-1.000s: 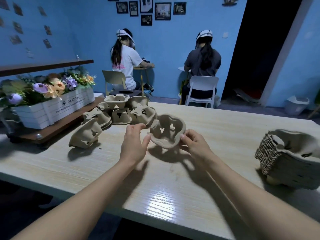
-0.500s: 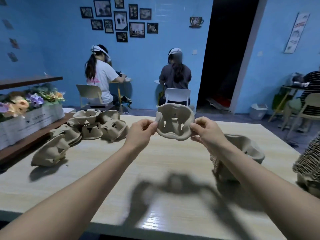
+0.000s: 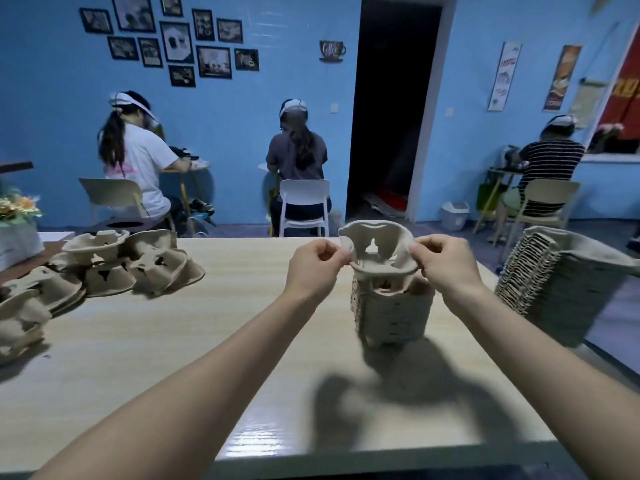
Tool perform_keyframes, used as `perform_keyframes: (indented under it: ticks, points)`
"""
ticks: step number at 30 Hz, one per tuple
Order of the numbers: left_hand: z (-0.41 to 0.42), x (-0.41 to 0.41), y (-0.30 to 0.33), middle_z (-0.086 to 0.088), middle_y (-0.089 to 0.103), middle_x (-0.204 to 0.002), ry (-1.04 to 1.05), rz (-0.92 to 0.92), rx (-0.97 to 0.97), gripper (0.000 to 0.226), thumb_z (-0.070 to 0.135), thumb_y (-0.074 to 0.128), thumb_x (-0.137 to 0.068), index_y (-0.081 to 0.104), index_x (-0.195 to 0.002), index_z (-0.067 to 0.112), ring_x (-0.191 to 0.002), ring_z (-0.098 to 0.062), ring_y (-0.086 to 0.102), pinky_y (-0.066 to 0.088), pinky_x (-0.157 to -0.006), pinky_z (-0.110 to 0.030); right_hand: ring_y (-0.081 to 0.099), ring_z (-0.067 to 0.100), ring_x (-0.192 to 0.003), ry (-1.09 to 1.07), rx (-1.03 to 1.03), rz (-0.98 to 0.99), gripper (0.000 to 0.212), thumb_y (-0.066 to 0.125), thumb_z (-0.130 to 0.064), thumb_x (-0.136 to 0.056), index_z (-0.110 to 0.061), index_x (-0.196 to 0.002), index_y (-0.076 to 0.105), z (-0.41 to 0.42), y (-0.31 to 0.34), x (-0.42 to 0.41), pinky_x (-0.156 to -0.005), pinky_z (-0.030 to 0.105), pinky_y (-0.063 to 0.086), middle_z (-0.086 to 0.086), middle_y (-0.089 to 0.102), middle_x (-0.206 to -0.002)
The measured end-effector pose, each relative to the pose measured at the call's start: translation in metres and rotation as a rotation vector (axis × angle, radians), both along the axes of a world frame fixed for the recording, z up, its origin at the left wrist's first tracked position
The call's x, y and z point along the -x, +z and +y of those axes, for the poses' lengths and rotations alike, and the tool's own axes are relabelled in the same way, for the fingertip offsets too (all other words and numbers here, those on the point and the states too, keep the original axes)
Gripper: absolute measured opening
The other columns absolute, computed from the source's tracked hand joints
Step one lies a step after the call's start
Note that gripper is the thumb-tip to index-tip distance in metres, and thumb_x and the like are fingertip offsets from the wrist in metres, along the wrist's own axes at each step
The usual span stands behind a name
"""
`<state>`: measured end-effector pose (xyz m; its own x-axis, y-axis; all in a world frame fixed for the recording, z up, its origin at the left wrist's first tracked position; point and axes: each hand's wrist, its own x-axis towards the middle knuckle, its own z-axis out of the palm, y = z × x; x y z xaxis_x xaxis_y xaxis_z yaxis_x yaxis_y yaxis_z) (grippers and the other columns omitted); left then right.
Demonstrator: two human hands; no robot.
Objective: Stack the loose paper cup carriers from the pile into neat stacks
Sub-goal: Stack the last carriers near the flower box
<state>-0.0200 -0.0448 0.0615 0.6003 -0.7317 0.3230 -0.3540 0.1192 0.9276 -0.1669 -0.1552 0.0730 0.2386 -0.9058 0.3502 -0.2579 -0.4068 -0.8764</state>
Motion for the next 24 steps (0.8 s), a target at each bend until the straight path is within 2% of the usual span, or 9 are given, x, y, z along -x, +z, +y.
perform_keyframes:
  ticks: [3,6,11,14,16,17,20,22,24]
  points:
    - [-0.009,0.014,-0.005,0.000,0.059,-0.068,-0.002,0.054,-0.031,0.021,0.019,0.065,-0.086,0.058,-0.067,0.013,-0.064,-0.011,0.050,0.041,-0.062,-0.024,0.059,0.021,-0.077,-0.057,-0.012,0.026,0.021,0.062,-0.015,-0.087,-0.020,-0.068,0.069,-0.004,-0.005,0.012,-0.076,0.041,0.050,0.004,0.070,-0.079]
    - [-0.013,0.022,-0.008,0.000,0.060,-0.070,-0.011,0.085,-0.056,0.023,0.018,0.066,-0.084,0.057,-0.064,0.014,-0.066,-0.011,0.051,0.041,-0.061,-0.021,0.058,0.023,-0.082,-0.122,-0.009,0.091,0.019,0.059,-0.014,-0.088,-0.002,-0.080,0.071,-0.003,-0.009,0.019,-0.078,0.039,0.048,0.011,0.069,-0.082]
    - [-0.016,0.026,-0.013,-0.001,0.060,-0.072,-0.004,0.100,-0.085,0.024,0.018,0.067,-0.083,0.055,-0.063,0.014,-0.069,-0.012,0.052,0.042,-0.064,-0.023,0.062,0.030,-0.088,-0.136,0.002,0.135,0.022,0.057,-0.012,-0.089,0.003,-0.084,0.071,-0.005,-0.018,0.022,-0.079,0.038,0.048,0.017,0.071,-0.089]
    - [-0.016,0.023,-0.018,0.000,0.057,-0.070,-0.002,0.103,-0.121,0.023,0.021,0.068,-0.083,0.054,-0.068,0.012,-0.069,-0.012,0.050,0.041,-0.065,-0.024,0.052,0.026,-0.071,-0.127,-0.029,0.138,0.023,0.056,-0.012,-0.086,0.008,-0.081,0.066,-0.009,-0.028,0.021,-0.065,0.033,0.041,0.026,0.066,-0.091]
    - [-0.015,0.022,-0.021,0.002,0.055,-0.071,-0.001,0.097,-0.142,0.022,0.023,0.067,-0.084,0.053,-0.071,0.013,-0.068,-0.012,0.049,0.039,-0.064,-0.025,0.047,0.018,-0.072,-0.090,-0.063,0.112,0.023,0.056,-0.013,-0.087,0.004,-0.076,0.066,-0.011,-0.033,0.022,-0.066,0.029,0.036,0.024,0.064,-0.082]
    - [-0.015,0.022,-0.023,0.001,0.056,-0.076,0.002,0.088,-0.153,0.020,0.025,0.066,-0.085,0.053,-0.075,0.013,-0.072,-0.012,0.050,0.039,-0.065,-0.025,0.050,0.016,-0.077,-0.061,-0.091,0.077,0.021,0.056,-0.015,-0.088,-0.002,-0.078,0.069,-0.012,-0.036,0.022,-0.069,0.029,0.038,0.015,0.065,-0.079]
    - [-0.015,0.022,-0.031,-0.002,0.055,-0.111,-0.012,0.099,-0.210,0.029,0.035,0.062,-0.087,0.054,-0.106,0.014,-0.100,-0.016,0.052,0.040,-0.078,-0.027,0.050,0.018,-0.087,0.035,-0.258,-0.002,0.020,0.054,-0.027,-0.092,-0.017,-0.098,0.070,-0.011,-0.041,0.023,-0.079,0.033,0.042,-0.002,0.062,-0.090]
    - [-0.015,0.024,-0.036,0.000,0.052,-0.122,-0.058,0.165,-0.241,0.038,0.042,0.058,-0.089,0.050,-0.118,0.018,-0.108,-0.016,0.050,0.043,-0.089,-0.032,0.049,0.022,-0.084,0.099,-0.405,-0.041,0.021,0.050,-0.032,-0.095,-0.022,-0.094,0.068,-0.007,-0.045,0.023,-0.074,0.036,0.044,0.001,0.059,-0.089]
    - [-0.013,0.027,-0.037,0.003,0.055,-0.120,-0.092,0.241,-0.221,0.028,0.042,0.055,-0.091,0.052,-0.112,0.024,-0.103,-0.014,0.053,0.045,-0.091,-0.035,0.053,0.026,-0.085,0.130,-0.459,-0.080,0.024,0.047,-0.032,-0.097,-0.022,-0.088,0.067,-0.003,-0.045,0.021,-0.072,0.035,0.048,0.005,0.062,-0.092]
